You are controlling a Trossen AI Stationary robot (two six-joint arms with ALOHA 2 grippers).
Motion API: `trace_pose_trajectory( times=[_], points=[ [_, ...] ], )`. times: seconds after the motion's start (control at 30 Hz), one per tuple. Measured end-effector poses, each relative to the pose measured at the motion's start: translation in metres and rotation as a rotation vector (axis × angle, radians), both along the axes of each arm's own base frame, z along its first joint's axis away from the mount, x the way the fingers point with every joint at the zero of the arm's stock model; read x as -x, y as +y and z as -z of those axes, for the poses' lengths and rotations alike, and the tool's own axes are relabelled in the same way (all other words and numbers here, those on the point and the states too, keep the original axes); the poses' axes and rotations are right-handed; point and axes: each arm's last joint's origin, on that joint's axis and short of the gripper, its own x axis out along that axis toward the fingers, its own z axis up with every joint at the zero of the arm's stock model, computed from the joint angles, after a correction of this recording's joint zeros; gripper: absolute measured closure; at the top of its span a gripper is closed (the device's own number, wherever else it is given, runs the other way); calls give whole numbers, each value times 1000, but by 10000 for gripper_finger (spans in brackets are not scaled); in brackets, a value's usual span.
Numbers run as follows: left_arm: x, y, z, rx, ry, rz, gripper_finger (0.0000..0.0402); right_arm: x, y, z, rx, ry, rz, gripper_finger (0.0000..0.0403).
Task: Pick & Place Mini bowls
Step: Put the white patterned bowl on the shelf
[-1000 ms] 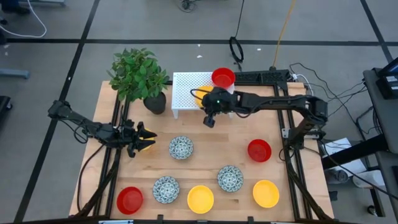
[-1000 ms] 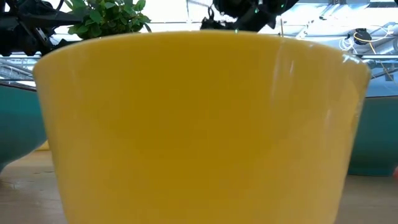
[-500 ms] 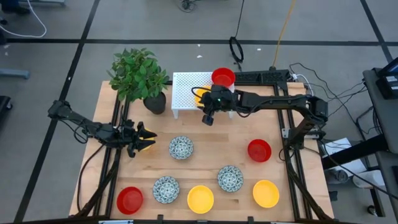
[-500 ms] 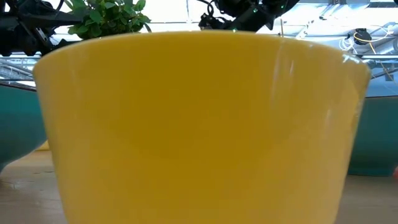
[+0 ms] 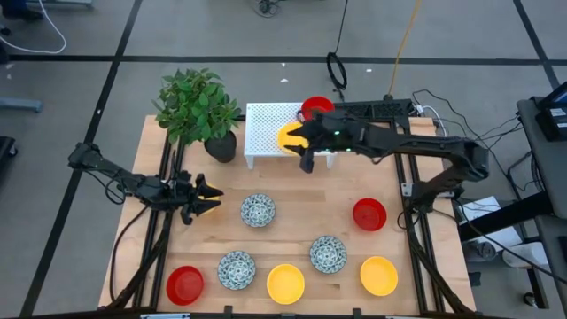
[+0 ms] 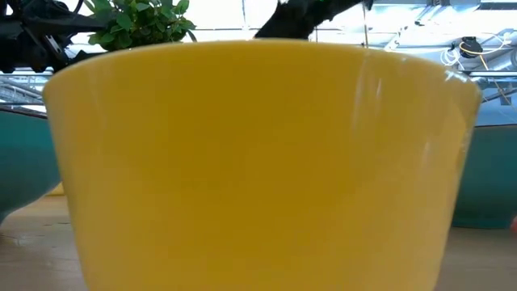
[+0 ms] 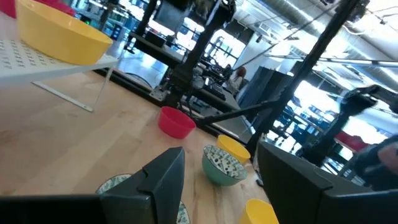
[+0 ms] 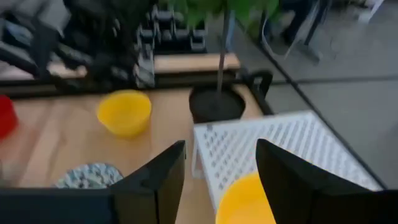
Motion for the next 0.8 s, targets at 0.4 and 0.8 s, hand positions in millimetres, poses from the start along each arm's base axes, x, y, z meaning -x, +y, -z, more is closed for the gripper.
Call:
trace_pose_trajectory(
  times=[0.4, 0.8],
  points=[
    [0, -1, 0, -29, -2, 18, 195, 65, 16, -67, 93, -215, -7, 231],
    [0, 0, -1, -4, -8, -3, 194, 95, 23, -89, -161, -370, 46, 232]
  ],
)
